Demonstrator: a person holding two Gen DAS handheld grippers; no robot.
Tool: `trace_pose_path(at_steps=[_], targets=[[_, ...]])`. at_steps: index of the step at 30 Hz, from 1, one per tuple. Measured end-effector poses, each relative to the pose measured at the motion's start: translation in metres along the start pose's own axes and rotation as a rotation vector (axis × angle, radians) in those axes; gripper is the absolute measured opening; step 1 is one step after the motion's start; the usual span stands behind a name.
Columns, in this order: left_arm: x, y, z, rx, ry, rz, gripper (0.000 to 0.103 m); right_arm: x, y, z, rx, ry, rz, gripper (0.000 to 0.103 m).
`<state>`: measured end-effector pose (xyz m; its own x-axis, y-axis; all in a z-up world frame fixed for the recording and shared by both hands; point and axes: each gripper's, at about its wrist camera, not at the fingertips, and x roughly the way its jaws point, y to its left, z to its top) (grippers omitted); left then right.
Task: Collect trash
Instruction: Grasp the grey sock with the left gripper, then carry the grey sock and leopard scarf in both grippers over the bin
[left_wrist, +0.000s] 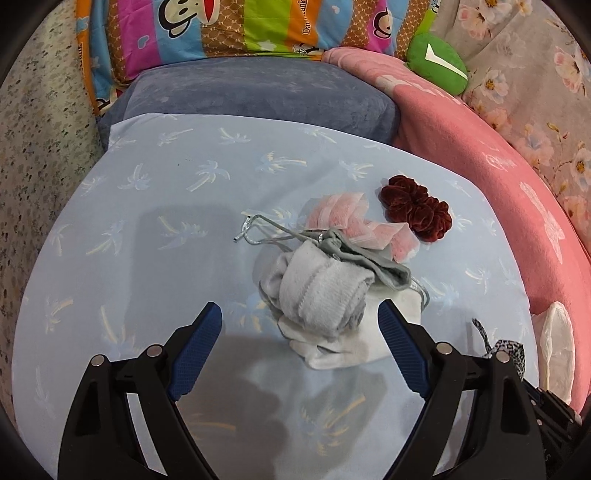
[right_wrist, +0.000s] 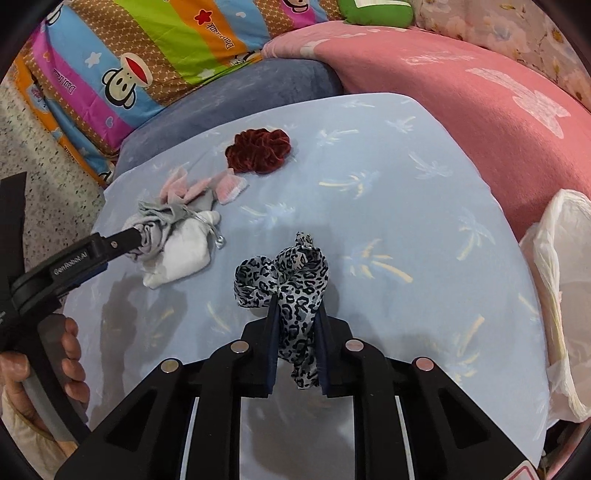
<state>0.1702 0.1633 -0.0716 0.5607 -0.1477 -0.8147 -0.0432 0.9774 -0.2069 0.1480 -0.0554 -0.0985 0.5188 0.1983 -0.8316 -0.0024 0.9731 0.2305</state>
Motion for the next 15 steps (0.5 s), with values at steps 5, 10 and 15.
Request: trace_pose_path(at_steps=[5,10,15], targets=[[0.009,0.001,0.003,0.002,0.04,-0.065,0.047,0.001,0.018,0.012,-0.012,-0.015,0.032,0.015],[0.003,-0.003,0.002,0.009,0.038,-0.1,0.028,-0.002,0.028,0.016,-0.022,-0.024,0.046,0.015],[-0.008,-0.005,-0.001,-0.001,0.028,-0.121,0.022,-0.012,0.031,0.016,-0.024,-0.042,0.053,0.015]])
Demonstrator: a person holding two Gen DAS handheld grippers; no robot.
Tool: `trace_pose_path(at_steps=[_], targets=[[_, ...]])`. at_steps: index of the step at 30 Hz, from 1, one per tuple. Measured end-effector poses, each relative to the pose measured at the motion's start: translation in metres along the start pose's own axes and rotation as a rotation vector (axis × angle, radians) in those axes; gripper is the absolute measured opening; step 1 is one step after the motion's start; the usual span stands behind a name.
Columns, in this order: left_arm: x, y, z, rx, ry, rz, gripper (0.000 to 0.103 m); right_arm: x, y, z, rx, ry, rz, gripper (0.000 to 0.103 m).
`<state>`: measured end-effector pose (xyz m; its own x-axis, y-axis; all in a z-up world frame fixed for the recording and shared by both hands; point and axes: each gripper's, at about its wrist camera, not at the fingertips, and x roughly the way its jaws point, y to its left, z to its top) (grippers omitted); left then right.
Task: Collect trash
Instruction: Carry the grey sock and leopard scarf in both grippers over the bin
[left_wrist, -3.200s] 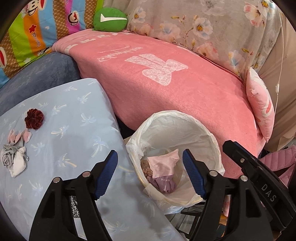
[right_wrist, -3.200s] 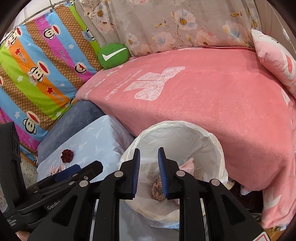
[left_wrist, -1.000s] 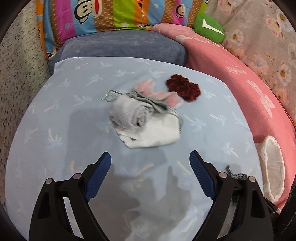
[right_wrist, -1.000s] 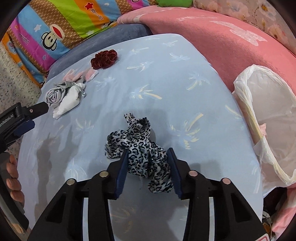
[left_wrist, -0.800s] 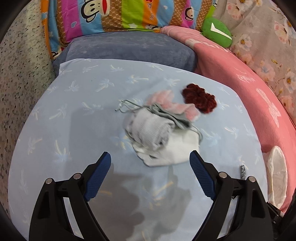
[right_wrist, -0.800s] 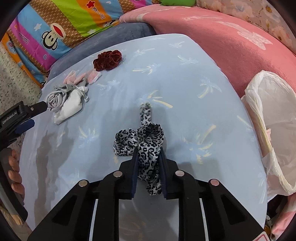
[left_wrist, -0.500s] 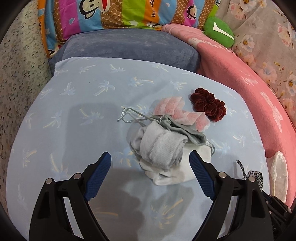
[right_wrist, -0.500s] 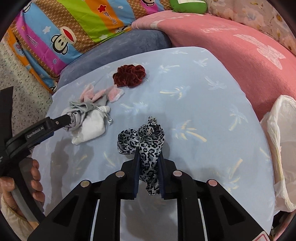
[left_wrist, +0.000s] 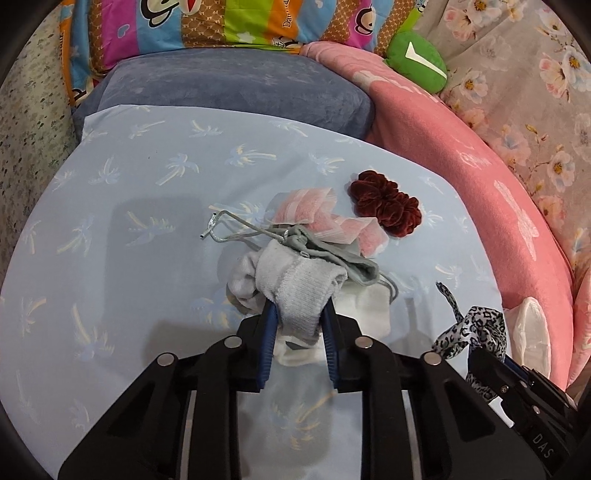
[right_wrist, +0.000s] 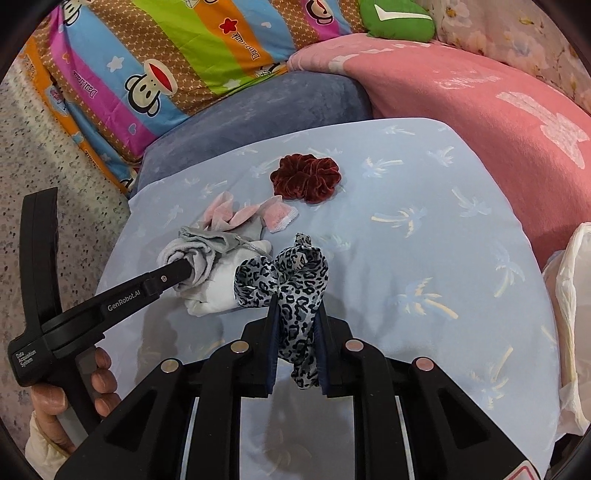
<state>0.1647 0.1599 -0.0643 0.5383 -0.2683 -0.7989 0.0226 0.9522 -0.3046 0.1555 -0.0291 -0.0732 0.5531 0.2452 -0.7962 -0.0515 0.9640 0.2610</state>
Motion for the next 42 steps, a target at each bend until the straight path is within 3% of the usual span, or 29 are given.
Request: trace_pose_path(at_steps=[9,19,42], targets=[[-0.029,-0.03,-0.004,0.037,-0.042,-0.041,0.021,-0.037,-0.006,0.002,0.009,-0.064,0.001,0.015],[-0.049,-0.088,-0.016,0.135,-0.065,-0.092,0.021,-0.086,-0.03,-0.002,0.046,-0.14,-0.017,0.015],[-0.063,-0.223,-0.06,0.364,-0.065,-0.19,0.021,-0.178,-0.137,-0.035,0.204,-0.264,-0.1,0.016]])
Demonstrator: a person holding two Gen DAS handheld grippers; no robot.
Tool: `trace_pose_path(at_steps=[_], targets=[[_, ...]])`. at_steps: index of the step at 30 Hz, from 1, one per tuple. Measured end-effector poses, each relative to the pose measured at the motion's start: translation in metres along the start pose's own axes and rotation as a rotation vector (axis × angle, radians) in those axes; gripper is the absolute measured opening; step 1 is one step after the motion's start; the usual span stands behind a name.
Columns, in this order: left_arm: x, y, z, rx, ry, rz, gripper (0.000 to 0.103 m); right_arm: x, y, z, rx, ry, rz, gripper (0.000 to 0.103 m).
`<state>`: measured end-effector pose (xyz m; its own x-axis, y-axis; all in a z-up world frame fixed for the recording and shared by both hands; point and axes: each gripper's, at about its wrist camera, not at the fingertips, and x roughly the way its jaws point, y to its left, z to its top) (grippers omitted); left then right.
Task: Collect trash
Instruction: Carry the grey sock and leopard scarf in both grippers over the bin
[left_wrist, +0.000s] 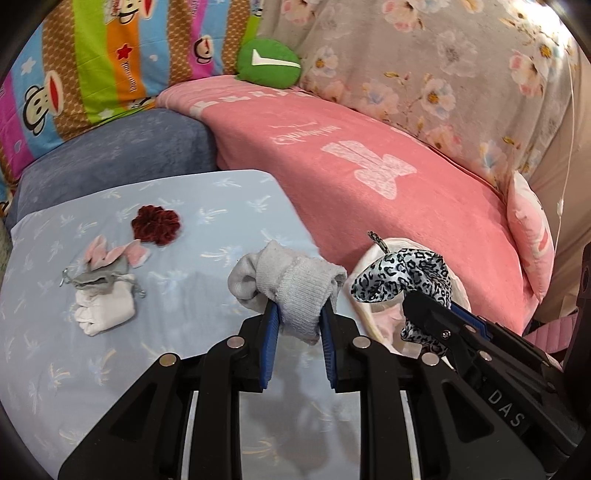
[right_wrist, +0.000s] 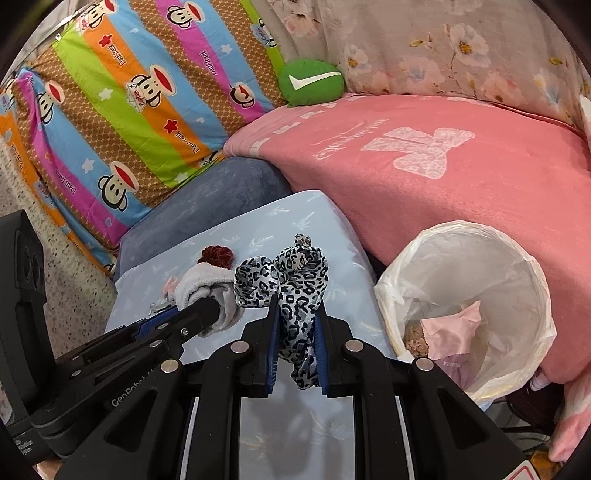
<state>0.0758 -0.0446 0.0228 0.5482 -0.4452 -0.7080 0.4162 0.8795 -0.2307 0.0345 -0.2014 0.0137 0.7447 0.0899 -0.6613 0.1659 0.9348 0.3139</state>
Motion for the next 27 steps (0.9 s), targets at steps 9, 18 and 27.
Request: trace_pose_path(at_steps=[9,18,27], targets=[[0.013,-0.046,0.002,0.073,0.02,-0.039,0.021,-0.019,-0.049,0.0,0.072,-0.028,-0.042,0.016],[0.031,-0.087,0.004,0.143,0.054,-0.092,0.022,-0.029,-0.095,0.0,0.142,-0.044,-0.083,0.016],[0.048,-0.115,0.006,0.184,0.088,-0.138,0.023,-0.035,-0.132,0.004,0.192,-0.058,-0.124,0.016]])
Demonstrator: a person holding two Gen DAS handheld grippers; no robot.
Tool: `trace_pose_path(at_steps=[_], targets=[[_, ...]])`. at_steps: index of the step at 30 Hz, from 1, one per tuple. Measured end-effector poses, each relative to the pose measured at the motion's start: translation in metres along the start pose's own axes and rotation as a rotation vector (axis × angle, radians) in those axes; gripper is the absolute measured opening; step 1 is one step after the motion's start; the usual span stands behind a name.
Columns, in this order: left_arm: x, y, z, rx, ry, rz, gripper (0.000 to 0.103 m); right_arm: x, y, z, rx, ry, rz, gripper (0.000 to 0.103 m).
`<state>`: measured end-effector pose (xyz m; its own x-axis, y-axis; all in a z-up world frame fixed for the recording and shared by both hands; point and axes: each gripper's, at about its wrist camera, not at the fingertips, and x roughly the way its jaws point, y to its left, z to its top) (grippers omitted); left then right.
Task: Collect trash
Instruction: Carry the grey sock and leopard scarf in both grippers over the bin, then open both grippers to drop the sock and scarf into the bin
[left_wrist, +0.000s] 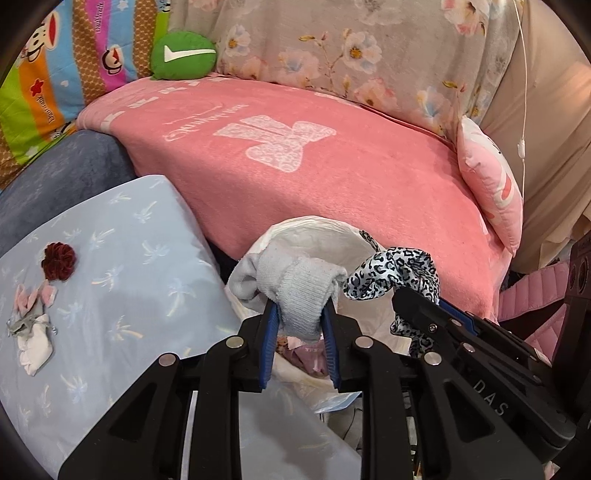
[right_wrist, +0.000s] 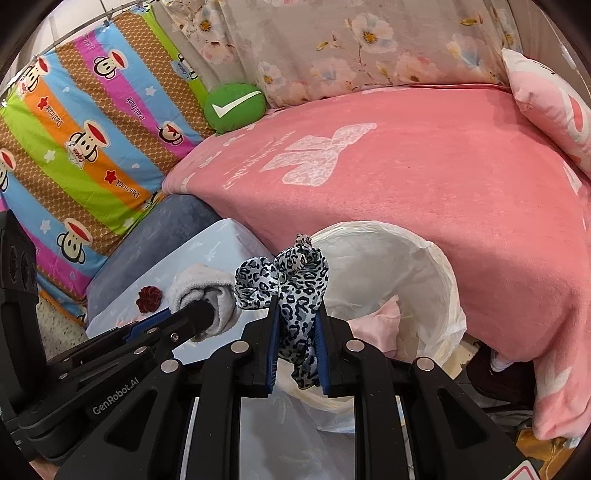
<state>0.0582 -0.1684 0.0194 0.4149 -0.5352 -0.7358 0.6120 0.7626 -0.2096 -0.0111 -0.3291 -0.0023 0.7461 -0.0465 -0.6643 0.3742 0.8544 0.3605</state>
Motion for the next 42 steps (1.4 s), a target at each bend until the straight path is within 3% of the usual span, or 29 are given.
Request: trace_pose_path(at_steps=[5,7,9,12,20,42], targets=[[0.008,-0.012,0.005,0.017,0.002,-0.019,0.028,-0.002,-0.013,0.004,0.018,-0.009,-0.022,0.02],[0.009,-0.014,0.006,0.015,-0.007,-0.011,0.037,-0.002,-0.017,0.007,0.022,-0.015,-0.027,0.02],[0.009,-0.014,0.007,0.009,-0.019,0.001,0.056,-0.001,-0.018,0.011,0.023,-0.023,-0.035,0.021],[0.007,-0.01,0.008,-0.005,-0.037,0.024,0.066,0.001,-0.02,0.015,0.028,-0.027,-0.04,0.023],[0.008,0.006,0.007,-0.051,-0.03,0.058,0.066,0.009,-0.013,0.018,0.011,-0.019,-0.044,0.037],[0.001,0.039,-0.006,-0.133,-0.026,0.095,0.066,0.021,0.014,0.001,-0.036,0.025,-0.02,0.043]])
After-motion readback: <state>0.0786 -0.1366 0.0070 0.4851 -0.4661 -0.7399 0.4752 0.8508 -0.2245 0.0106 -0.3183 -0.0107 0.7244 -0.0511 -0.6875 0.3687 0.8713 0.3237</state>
